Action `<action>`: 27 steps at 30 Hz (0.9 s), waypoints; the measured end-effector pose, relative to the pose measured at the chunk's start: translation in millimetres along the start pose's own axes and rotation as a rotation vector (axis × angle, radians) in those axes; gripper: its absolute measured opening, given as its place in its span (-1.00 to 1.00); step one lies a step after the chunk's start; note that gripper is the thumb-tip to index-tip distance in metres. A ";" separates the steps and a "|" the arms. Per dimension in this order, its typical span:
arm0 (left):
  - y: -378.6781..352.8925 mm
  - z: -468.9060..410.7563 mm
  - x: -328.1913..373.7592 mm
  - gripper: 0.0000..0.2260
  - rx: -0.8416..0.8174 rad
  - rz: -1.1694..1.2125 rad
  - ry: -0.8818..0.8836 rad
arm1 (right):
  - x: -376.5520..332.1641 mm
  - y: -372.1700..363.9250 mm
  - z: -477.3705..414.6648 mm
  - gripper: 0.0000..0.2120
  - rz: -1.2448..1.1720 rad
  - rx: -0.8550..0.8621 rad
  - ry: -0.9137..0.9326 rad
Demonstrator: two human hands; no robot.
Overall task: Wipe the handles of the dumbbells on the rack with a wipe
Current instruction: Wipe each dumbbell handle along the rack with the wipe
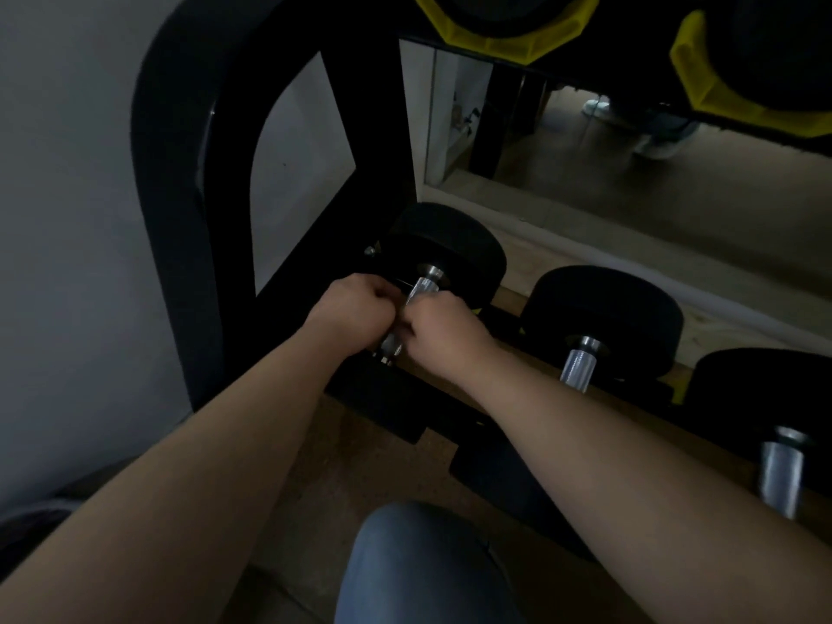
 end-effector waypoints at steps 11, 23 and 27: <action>-2.5 -1.3 -10.8 -0.71 0.022 0.130 0.021 | 1.0 -8.3 0.1 -0.82 -0.052 -0.006 0.096; 4.7 -5.5 -16.9 -0.78 0.077 0.243 0.015 | -10.3 -6.8 4.6 -0.82 -0.007 -0.026 0.132; -0.3 -7.4 -18.9 -0.80 0.033 0.306 0.021 | 28.3 25.1 -0.4 -0.76 -0.024 0.218 -0.104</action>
Point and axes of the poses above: each hand's wrist, its own z-axis away from the middle knuckle, its own y-axis out of the back of the hand, x = y × z, the point moved 9 cm from there along -z, towards the middle knuckle, and after that the axes turned 12 degrees about -x, right-handed, at the moved point
